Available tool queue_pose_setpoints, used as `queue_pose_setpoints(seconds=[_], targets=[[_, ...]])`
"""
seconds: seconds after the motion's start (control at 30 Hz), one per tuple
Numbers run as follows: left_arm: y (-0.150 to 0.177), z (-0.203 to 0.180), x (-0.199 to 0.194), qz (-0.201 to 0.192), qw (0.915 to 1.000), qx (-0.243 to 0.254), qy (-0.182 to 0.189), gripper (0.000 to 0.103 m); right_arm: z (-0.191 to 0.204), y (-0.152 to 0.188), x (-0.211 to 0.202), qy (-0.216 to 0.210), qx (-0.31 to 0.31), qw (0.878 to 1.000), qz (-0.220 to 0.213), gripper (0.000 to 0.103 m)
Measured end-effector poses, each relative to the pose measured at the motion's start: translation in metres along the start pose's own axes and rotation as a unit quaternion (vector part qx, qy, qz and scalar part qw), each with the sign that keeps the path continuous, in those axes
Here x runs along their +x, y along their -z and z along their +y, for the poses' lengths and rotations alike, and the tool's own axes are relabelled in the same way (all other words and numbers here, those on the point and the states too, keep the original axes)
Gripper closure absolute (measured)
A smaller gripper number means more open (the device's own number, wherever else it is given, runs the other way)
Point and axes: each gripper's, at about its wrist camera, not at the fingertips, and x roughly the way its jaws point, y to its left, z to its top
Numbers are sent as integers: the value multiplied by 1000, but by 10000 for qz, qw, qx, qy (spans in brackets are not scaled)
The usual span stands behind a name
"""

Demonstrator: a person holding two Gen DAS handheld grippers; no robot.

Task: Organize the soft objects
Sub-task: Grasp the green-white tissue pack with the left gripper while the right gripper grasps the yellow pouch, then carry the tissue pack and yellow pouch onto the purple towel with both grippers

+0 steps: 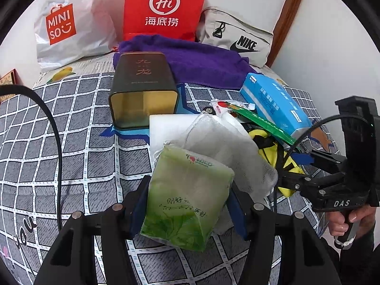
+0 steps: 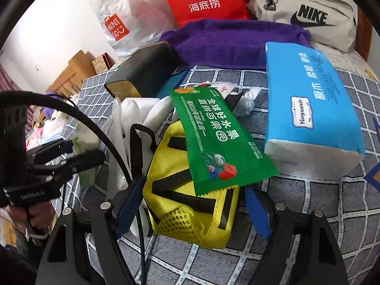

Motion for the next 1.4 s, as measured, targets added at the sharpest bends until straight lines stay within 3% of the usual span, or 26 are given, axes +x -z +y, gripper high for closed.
queue_pose_setpoints(seconds=[0.37, 0.8, 0.9, 1.2, 1.4], targets=[[-1, 4, -5, -8, 10000, -71, -49, 45, -1, 15, -40, -66, -43, 10000, -33, 26], [-5, 9, -31, -165, 9991, -260, -280, 45, 17, 37, -88, -221, -310, 9984, -414, 27], [-6, 9, -35, -189, 9989, -300, -304, 45, 16, 40, -82, -23, -401, 9986, -356, 27], [-3, 9, -31, -115, 9989, -381, -251, 45, -1, 54, -33, 208, -318, 9982, 466, 26], [-3, 4, -25, -66, 9992, -324, -216, 45, 10, 61, -19, 527, -620, 9954, 510, 14]])
